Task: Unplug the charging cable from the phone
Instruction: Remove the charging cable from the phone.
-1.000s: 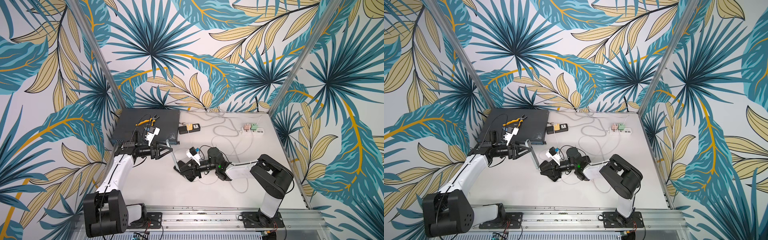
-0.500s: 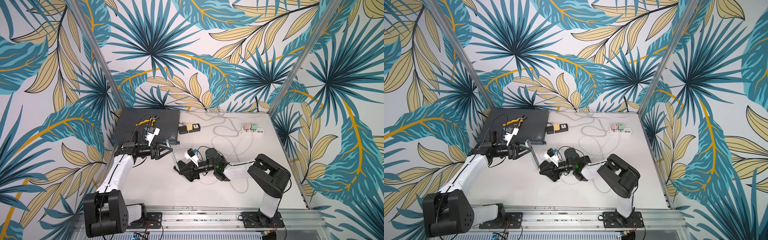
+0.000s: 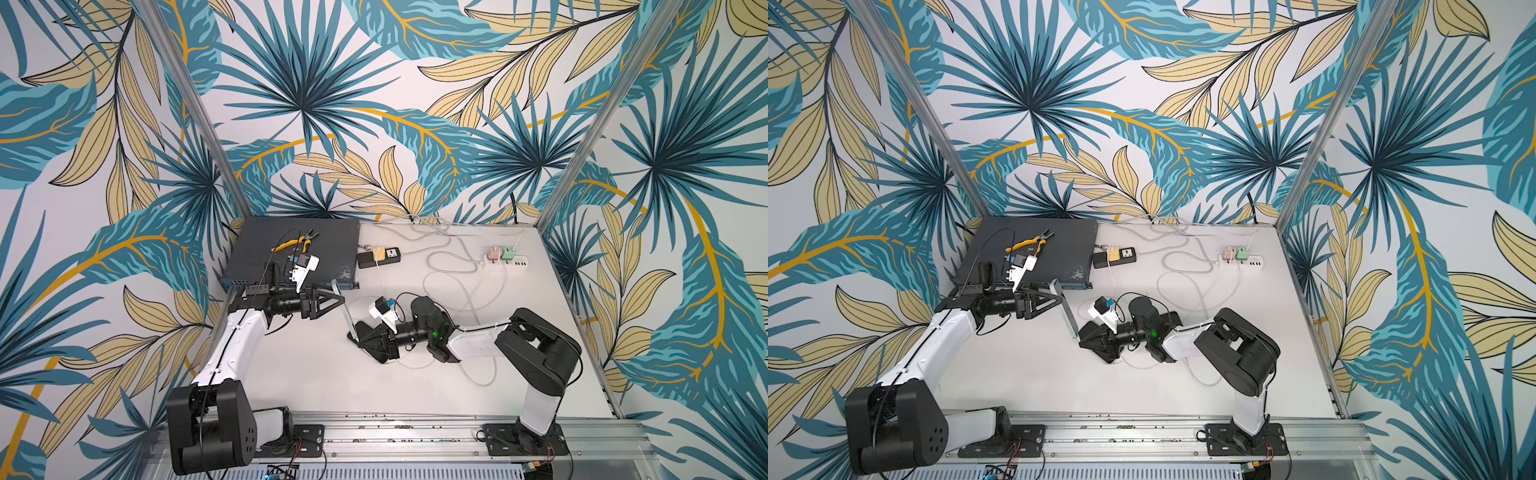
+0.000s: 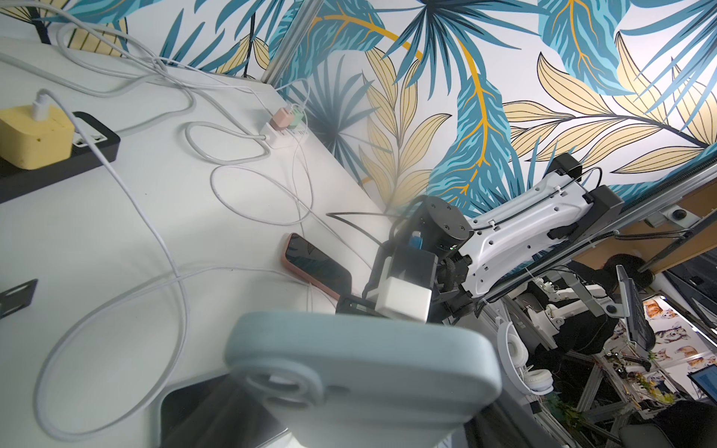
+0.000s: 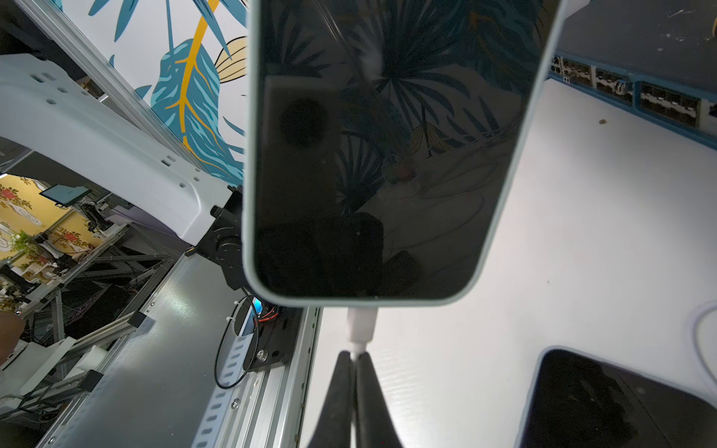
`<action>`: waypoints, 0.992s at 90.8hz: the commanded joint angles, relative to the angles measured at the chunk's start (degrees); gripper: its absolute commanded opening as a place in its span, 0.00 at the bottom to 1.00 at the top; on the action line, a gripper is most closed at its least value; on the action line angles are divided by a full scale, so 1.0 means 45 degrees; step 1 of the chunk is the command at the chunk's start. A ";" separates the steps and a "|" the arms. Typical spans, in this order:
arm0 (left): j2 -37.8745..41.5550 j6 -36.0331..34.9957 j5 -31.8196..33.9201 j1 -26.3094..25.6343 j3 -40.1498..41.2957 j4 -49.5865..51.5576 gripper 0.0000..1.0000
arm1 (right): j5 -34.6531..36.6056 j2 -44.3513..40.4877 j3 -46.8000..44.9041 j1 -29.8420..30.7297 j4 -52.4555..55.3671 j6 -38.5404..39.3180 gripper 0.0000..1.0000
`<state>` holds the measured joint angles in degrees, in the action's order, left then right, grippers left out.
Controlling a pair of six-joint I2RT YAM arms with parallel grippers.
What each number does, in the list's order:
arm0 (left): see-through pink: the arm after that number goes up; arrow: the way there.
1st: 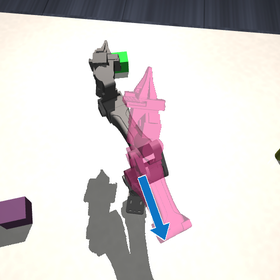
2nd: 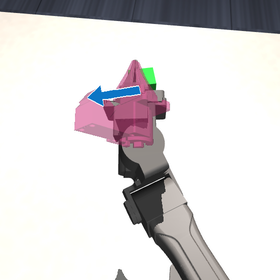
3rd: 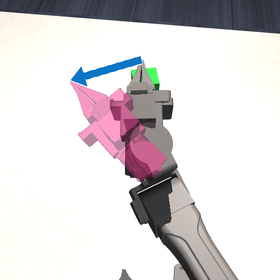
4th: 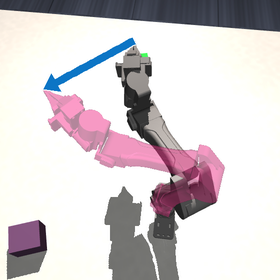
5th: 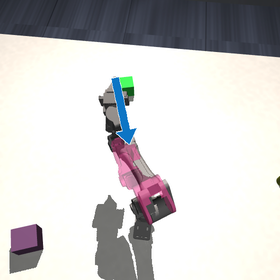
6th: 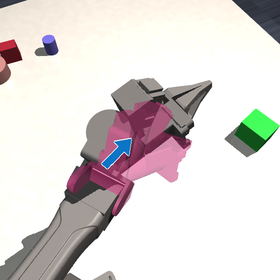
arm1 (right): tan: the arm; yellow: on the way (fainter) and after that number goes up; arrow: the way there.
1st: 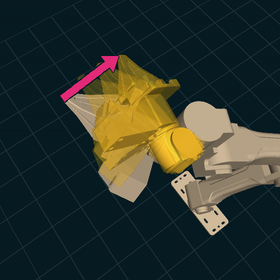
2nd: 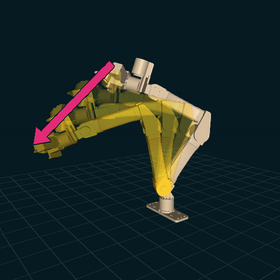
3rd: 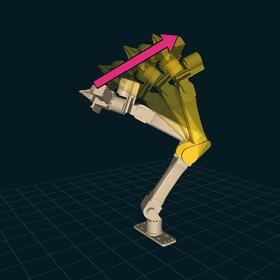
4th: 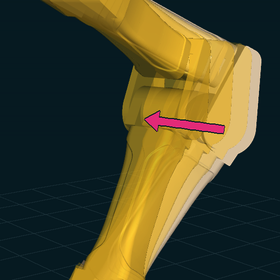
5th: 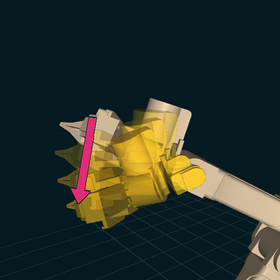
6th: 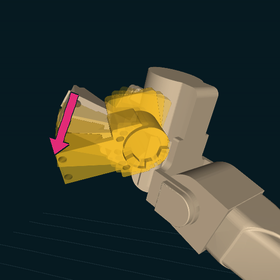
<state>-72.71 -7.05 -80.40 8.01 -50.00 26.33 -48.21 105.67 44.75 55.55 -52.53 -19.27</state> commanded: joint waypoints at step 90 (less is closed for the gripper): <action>0.0401 -0.2601 -0.1151 0.0627 -0.0505 0.2220 0.04 | -0.0402 -0.0317 0.0483 -0.0274 0.0218 -0.1003 0.82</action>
<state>-72.20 -12.38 -82.13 10.24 -50.02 30.50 -48.12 105.67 44.14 54.81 -53.69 -22.98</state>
